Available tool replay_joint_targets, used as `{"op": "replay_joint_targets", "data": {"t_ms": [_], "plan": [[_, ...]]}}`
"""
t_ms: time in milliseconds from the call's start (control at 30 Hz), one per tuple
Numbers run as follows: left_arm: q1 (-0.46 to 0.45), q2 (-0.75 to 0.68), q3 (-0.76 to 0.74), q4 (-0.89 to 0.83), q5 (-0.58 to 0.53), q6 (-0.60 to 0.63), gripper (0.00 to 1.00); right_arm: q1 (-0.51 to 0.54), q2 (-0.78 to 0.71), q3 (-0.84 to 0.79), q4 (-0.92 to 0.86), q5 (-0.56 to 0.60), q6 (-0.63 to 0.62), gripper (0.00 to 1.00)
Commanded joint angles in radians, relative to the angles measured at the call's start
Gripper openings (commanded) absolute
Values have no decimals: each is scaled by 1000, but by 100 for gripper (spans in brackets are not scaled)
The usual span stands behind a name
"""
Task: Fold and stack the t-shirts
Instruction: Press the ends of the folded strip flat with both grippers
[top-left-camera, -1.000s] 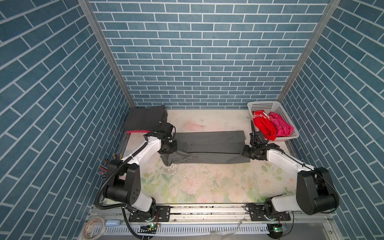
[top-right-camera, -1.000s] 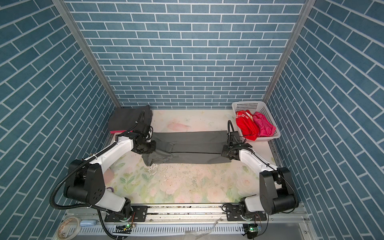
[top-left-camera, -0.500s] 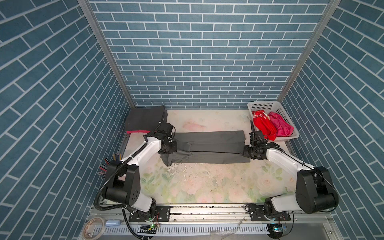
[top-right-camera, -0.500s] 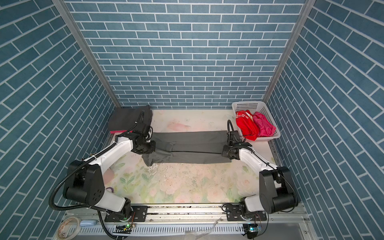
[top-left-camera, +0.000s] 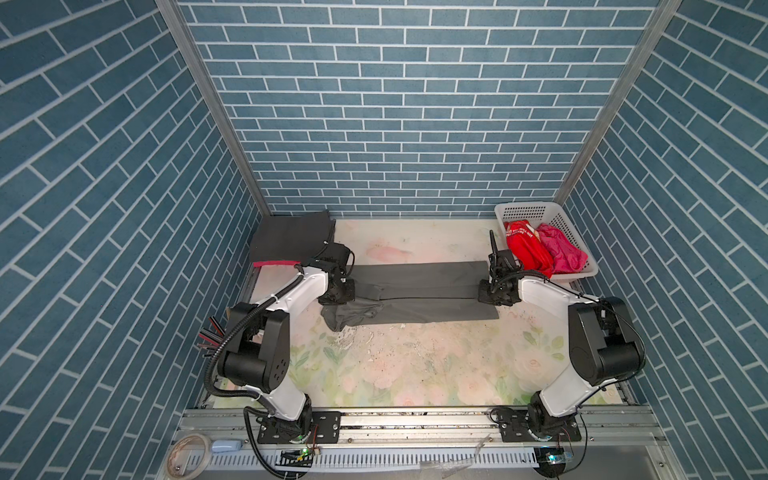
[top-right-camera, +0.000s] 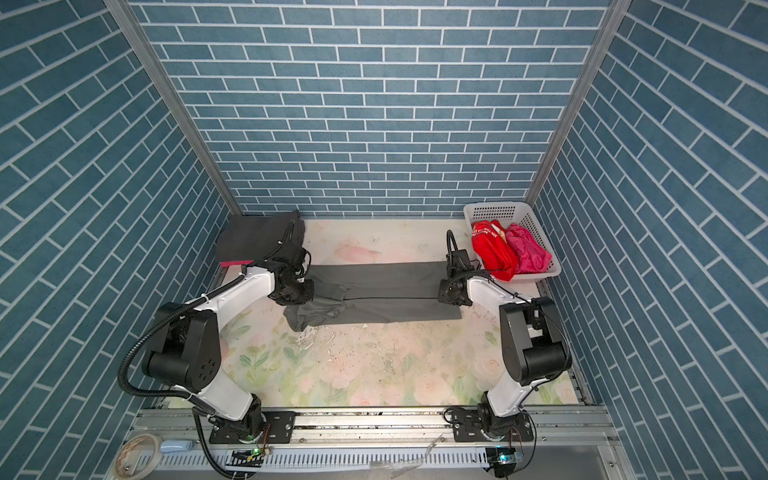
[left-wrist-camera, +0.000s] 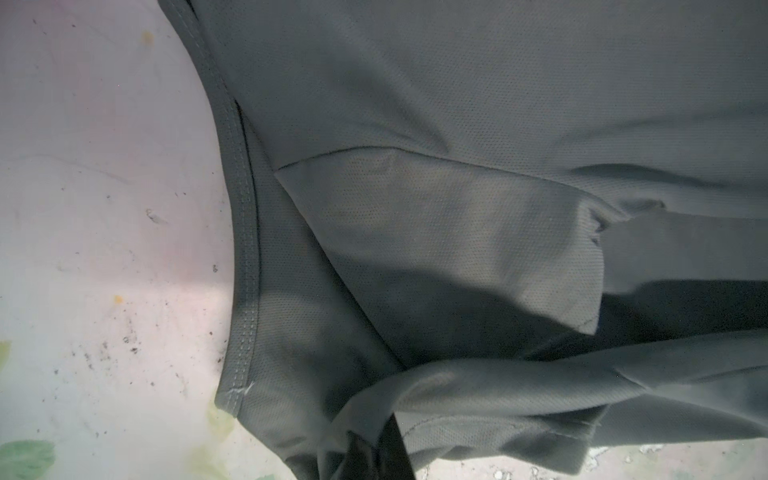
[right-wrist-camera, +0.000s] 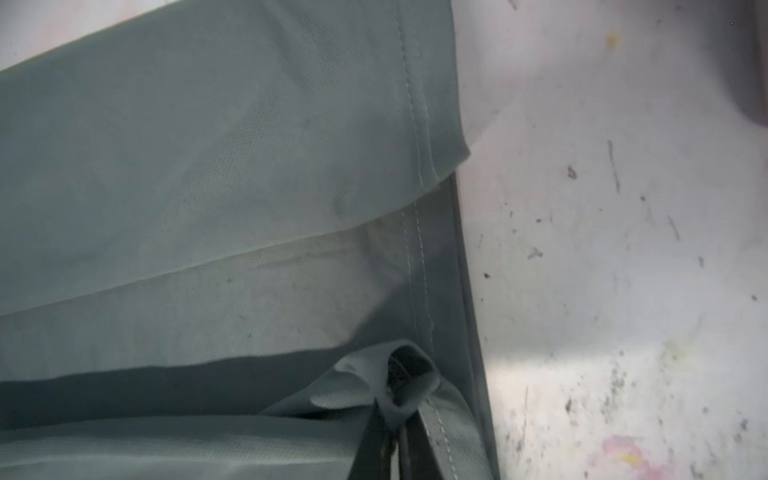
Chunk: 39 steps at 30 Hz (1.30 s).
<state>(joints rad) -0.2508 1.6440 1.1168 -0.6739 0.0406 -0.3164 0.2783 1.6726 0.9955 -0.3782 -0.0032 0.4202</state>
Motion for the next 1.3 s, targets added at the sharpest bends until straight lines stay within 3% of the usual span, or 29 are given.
{"op": "replay_joint_targets", "data": {"t_ms": [0,467,567,667,833,967,1000,1267], "plan": [[8,19,22,8,-32,16,0,-3,31,42,-7,22,-36,10],[8,93,92,28,-37,14,0,-11,64,58,-8,123,-41,11],[7,112,95,31,-36,17,0,-15,75,68,0,113,-40,17],[9,118,99,22,-58,21,20,-15,78,78,4,102,-39,27],[7,50,126,-13,-153,10,87,-16,3,74,-4,69,-27,54],[8,-18,164,-57,-215,9,87,-17,-135,-11,0,61,-7,82],[8,-40,158,-55,-209,5,87,-18,-171,-43,3,59,-1,85],[77,-190,-43,8,67,-53,87,-28,-320,-268,25,-15,37,87]]}}
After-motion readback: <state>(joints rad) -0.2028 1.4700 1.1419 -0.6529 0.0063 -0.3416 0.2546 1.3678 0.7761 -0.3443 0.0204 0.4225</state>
